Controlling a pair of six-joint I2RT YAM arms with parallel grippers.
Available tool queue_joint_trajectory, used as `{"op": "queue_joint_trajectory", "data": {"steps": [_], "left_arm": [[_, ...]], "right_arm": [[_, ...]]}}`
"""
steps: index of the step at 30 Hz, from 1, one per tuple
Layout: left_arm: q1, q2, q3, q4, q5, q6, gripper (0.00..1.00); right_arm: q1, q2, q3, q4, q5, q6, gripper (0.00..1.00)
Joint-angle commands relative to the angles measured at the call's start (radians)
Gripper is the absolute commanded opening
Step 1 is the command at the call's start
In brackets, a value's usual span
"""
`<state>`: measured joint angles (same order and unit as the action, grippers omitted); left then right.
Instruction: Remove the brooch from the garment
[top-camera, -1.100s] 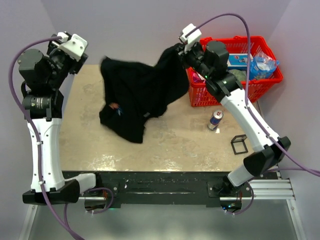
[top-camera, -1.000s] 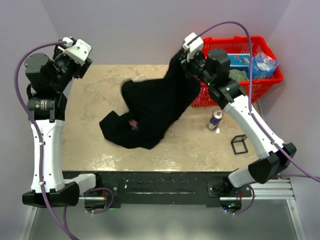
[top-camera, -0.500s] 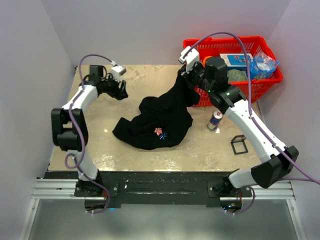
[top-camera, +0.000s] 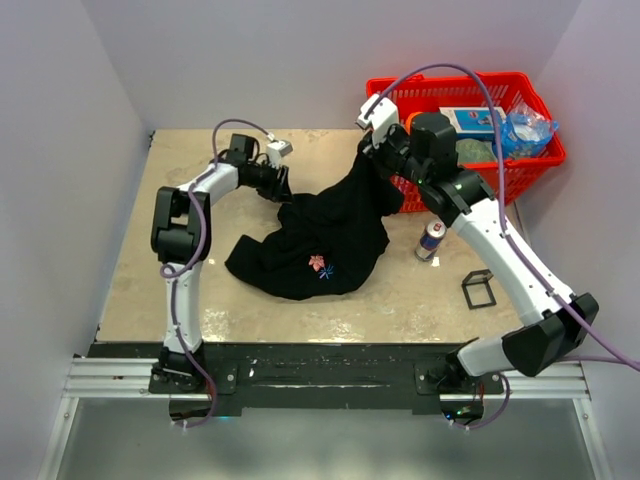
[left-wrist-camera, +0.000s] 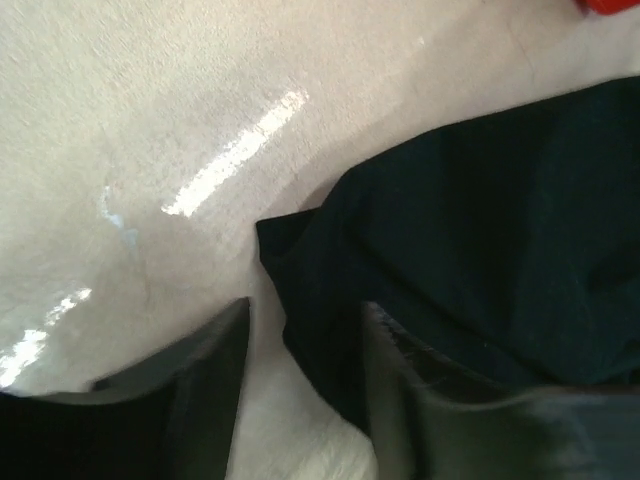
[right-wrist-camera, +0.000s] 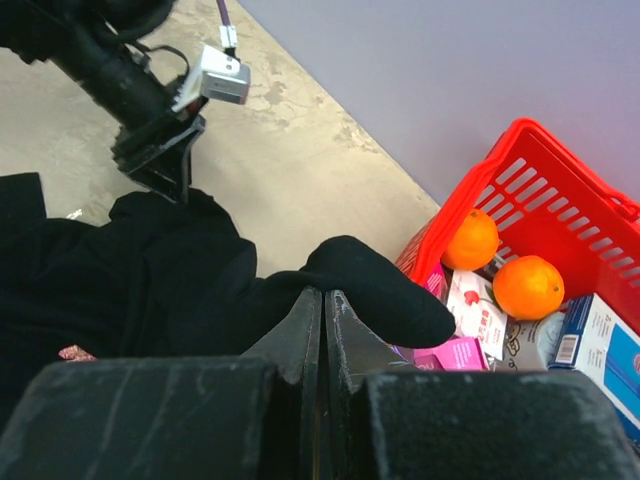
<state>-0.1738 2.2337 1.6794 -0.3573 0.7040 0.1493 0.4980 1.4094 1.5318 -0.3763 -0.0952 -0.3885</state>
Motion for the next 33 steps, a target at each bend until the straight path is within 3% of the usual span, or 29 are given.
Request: {"op": "queue_joint_trajectory", "data": {"steps": [1, 2, 3, 8, 11, 12, 18, 25, 29, 33], "left_arm": [[-0.029, 0.11, 0.173, -0.194, 0.038, 0.036, 0.14], [-0.026, 0.118, 0.193, -0.221, 0.043, 0.058, 0.02], [-0.018, 0.089, 0.194, -0.23, 0.035, 0.062, 0.0], [0.071, -0.123, 0.184, -0.158, -0.027, 0.033, 0.0], [0.174, -0.264, 0.27, -0.126, -0.09, 0.018, 0.0], [0.253, -0.325, 0.32, -0.115, -0.112, 0.024, 0.0], [0.323, -0.514, 0.428, -0.074, -0.313, 0.217, 0.0], [0.323, -0.709, 0.321, 0.073, -0.61, 0.334, 0.0], [0.324, -0.831, 0.163, 0.159, -0.656, 0.403, 0.0], [0.323, -0.907, 0.12, 0.213, -0.701, 0.455, 0.0]], "right_arm": [[-0.003, 0.017, 0.062, 0.054, 0.015, -0.015, 0.0], [-0.003, 0.032, 0.065, 0.062, 0.014, -0.013, 0.0], [-0.001, 0.043, 0.08, 0.068, 0.014, -0.013, 0.0], [-0.001, 0.143, 0.175, 0.149, 0.04, -0.01, 0.0], [-0.004, 0.241, 0.281, 0.197, 0.072, -0.032, 0.0], [-0.007, 0.285, 0.344, 0.201, 0.072, -0.036, 0.0], [-0.035, 0.405, 0.533, 0.286, 0.091, -0.062, 0.0], [-0.038, 0.421, 0.62, 0.395, 0.097, -0.064, 0.0], [-0.035, 0.411, 0.659, 0.41, 0.054, -0.058, 0.0], [-0.019, 0.387, 0.677, 0.406, 0.015, -0.085, 0.0]]}}
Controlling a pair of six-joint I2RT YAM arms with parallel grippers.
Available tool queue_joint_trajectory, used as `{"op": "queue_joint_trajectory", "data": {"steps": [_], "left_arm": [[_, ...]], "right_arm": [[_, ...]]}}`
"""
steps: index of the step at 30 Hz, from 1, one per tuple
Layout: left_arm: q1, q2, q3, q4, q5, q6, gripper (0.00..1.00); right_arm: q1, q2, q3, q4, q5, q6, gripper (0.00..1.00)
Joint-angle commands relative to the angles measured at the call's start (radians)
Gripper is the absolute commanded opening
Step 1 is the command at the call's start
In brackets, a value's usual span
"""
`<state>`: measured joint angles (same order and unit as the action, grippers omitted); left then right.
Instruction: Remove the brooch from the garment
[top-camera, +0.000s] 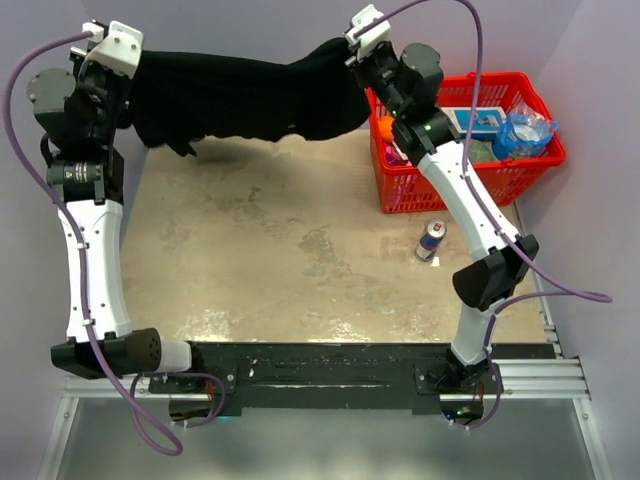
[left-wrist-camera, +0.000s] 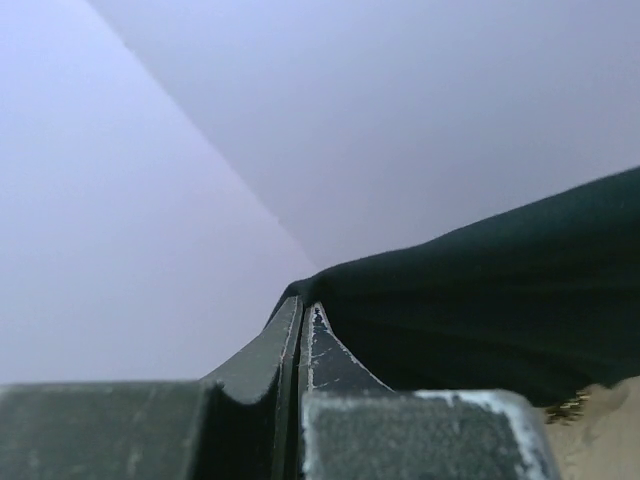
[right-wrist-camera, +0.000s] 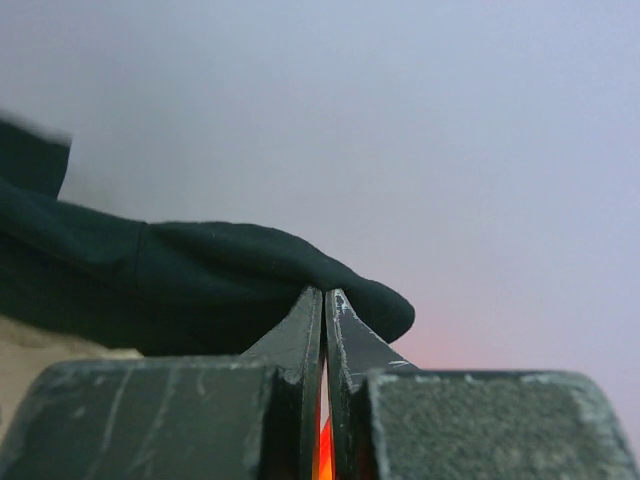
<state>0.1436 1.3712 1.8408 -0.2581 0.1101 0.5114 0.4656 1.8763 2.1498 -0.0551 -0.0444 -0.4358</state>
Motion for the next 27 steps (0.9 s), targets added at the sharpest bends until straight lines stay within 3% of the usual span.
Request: {"op": "queue_joint_trajectory", "data": {"steps": [1, 8, 14, 18, 27], "left_arm": [[0.005, -0.053, -0.04, 0.126, -0.139, 0.104, 0.0], [0.007, -0.129, 0.004, 0.243, -0.191, 0.261, 0.0], [0.007, -0.124, 0.118, 0.321, -0.185, 0.311, 0.0], [0.005, -0.138, 0.152, 0.355, -0.178, 0.315, 0.0], [0.007, -0.277, -0.015, 0.35, -0.139, 0.291, 0.0]], "right_arm": [[0.028, -0.092, 0.058, 0.083, -0.043, -0.067, 0.0], [0.068, -0.192, 0.099, 0.103, -0.002, -0.1, 0.0], [0.07, -0.181, 0.271, 0.075, 0.035, -0.092, 0.0], [0.08, -0.226, 0.259, 0.11, 0.035, -0.11, 0.0], [0.081, -0.345, 0.119, 0.146, 0.086, -0.093, 0.0]]}}
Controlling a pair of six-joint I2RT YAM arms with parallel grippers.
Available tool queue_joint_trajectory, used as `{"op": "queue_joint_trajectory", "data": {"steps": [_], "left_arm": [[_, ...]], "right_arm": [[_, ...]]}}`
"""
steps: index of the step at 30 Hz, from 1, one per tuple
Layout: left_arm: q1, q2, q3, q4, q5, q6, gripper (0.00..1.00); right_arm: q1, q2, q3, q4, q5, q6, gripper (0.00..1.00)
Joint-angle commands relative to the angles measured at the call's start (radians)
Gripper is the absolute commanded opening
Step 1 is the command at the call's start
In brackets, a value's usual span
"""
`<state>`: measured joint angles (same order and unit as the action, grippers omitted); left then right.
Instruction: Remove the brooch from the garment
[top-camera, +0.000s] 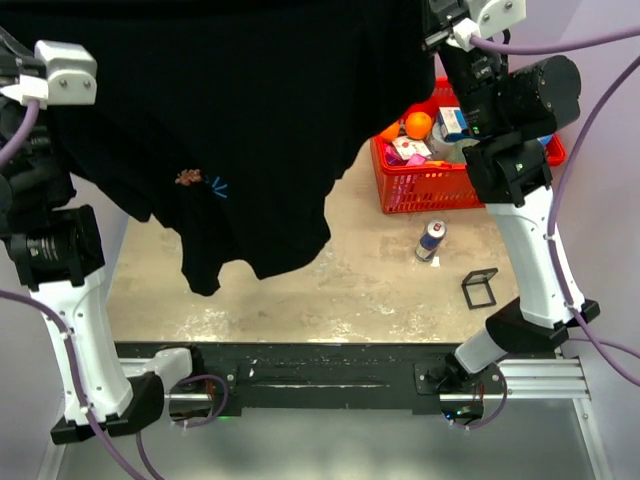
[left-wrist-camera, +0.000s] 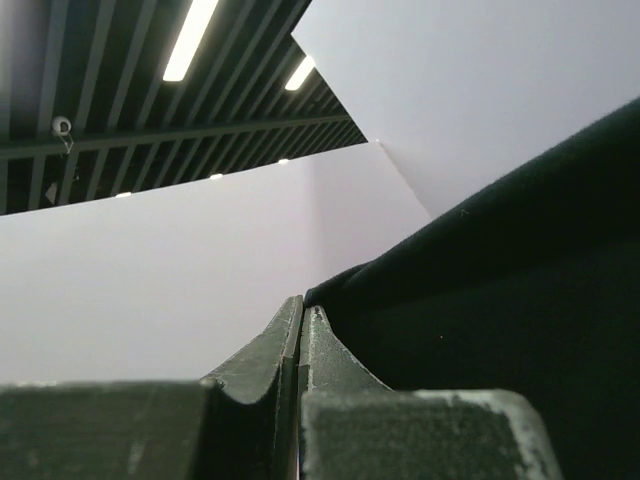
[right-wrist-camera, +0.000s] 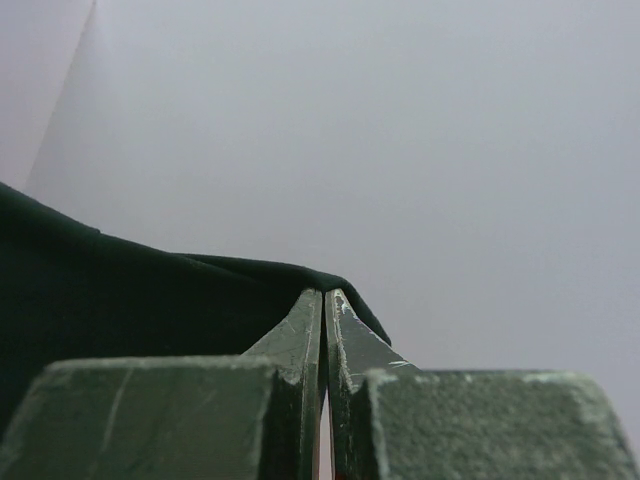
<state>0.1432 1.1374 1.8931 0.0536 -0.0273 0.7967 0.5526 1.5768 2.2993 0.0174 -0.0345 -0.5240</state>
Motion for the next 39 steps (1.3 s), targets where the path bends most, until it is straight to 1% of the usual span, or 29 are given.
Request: {"op": "queue_joint_trajectory", "data": {"steps": [1, 3, 4, 6, 7, 8, 9, 10, 12, 13, 15, 16, 18, 20, 21, 22, 24, 26, 27, 30, 32, 33, 35, 36, 38, 39], "left_arm": [[0.007, -0.053, -0.084, 0.023, 0.015, 0.001, 0.0], [0.006, -0.086, -0.155, -0.027, 0.023, -0.013, 0.0], [0.006, -0.1, -0.222, -0.04, 0.061, -0.027, 0.0], [0.006, -0.134, -0.287, -0.119, 0.087, -0.045, 0.0], [0.004, -0.145, -0.357, -0.141, 0.11, -0.059, 0.0], [0.004, -0.162, -0.394, -0.184, 0.118, -0.066, 0.0], [0.004, -0.169, -0.435, -0.193, 0.122, -0.076, 0.0], [0.006, -0.172, -0.509, -0.205, 0.131, -0.105, 0.0], [0.004, -0.163, -0.58, -0.241, 0.158, -0.132, 0.0], [0.006, -0.141, -0.63, -0.244, 0.203, -0.16, 0.0], [0.002, -0.105, -0.664, -0.23, 0.257, -0.203, 0.0], [0.002, -0.059, -0.677, -0.228, 0.273, -0.211, 0.0], [-0.001, -0.006, -0.672, -0.254, 0.306, -0.24, 0.0], [-0.001, 0.062, -0.648, -0.32, 0.334, -0.272, 0.0], [-0.001, 0.08, -0.64, -0.354, 0.384, -0.277, 0.0], [-0.001, 0.105, -0.64, -0.421, 0.412, -0.278, 0.0], [-0.001, 0.107, -0.672, -0.466, 0.457, -0.315, 0.0], [-0.001, 0.081, -0.715, -0.524, 0.471, -0.321, 0.0], [0.001, 0.065, -0.779, -0.537, 0.487, -0.33, 0.0], [0.002, -0.01, -0.894, -0.622, 0.542, -0.277, 0.01], [0.001, -0.041, -0.925, -0.695, 0.546, -0.26, 0.17], [0.001, -0.048, -0.942, -0.705, 0.521, -0.257, 0.29], [0.002, -0.048, -0.947, -0.707, 0.485, -0.252, 0.38], [0.002, -0.035, -0.944, -0.692, 0.433, -0.276, 0.46], [0.004, 0.002, -0.924, -0.655, 0.391, -0.318, 0.49], [0.007, 0.057, -0.887, -0.655, 0.38, -0.35, 0.52]], "right_arm": [[-0.006, -0.055, -0.044, 0.067, 0.071, -0.004, 0.0], [-0.005, -0.083, -0.101, 0.032, 0.056, -0.016, 0.0], [-0.005, -0.096, -0.162, 0.02, 0.036, -0.024, 0.0], [-0.005, -0.141, -0.245, 0.015, 0.036, -0.022, 0.0], [-0.003, -0.152, -0.324, 0.013, 0.036, -0.016, 0.0], [-0.002, -0.162, -0.363, 0.012, 0.036, -0.007, 0.0], [0.003, -0.173, -0.4, 0.013, 0.036, 0.013, 0.0], [0.003, -0.185, -0.47, 0.015, 0.039, 0.024, 0.0], [0.013, -0.187, -0.533, 0.038, 0.038, 0.038, 0.0], [0.015, -0.173, -0.578, 0.047, 0.036, 0.035, 0.0], [0.018, -0.147, -0.609, 0.094, 0.036, 0.021, 0.0], [0.02, -0.109, -0.626, 0.11, 0.036, 0.01, 0.0], [0.018, -0.068, -0.641, 0.136, 0.036, -0.03, 0.0], [0.02, -0.022, -0.656, 0.138, 0.036, -0.057, 0.0], [0.02, -0.012, -0.684, 0.135, 0.036, -0.063, 0.0], [0.018, -0.009, -0.701, 0.133, 0.044, -0.067, 0.0], [0.018, -0.021, -0.76, 0.118, 0.074, -0.057, 0.0], [0.018, -0.069, -0.799, 0.09, 0.09, -0.042, 0.0], [0.02, -0.092, -0.845, 0.081, 0.1, -0.036, 0.0], [0.018, -0.17, -0.934, 0.026, 0.091, -0.028, 0.0], [0.018, -0.199, -0.972, -0.014, 0.079, -0.024, 0.0], [0.018, -0.222, -1.009, -0.046, 0.074, -0.024, 0.0], [0.018, -0.238, -1.04, -0.071, 0.059, -0.022, 0.0], [0.018, -0.239, -1.06, -0.076, 0.059, -0.019, 0.0], [0.018, -0.227, -1.061, -0.108, 0.053, -0.007, 0.0], [0.02, -0.212, -1.057, -0.117, 0.051, -0.001, 0.0]]}}
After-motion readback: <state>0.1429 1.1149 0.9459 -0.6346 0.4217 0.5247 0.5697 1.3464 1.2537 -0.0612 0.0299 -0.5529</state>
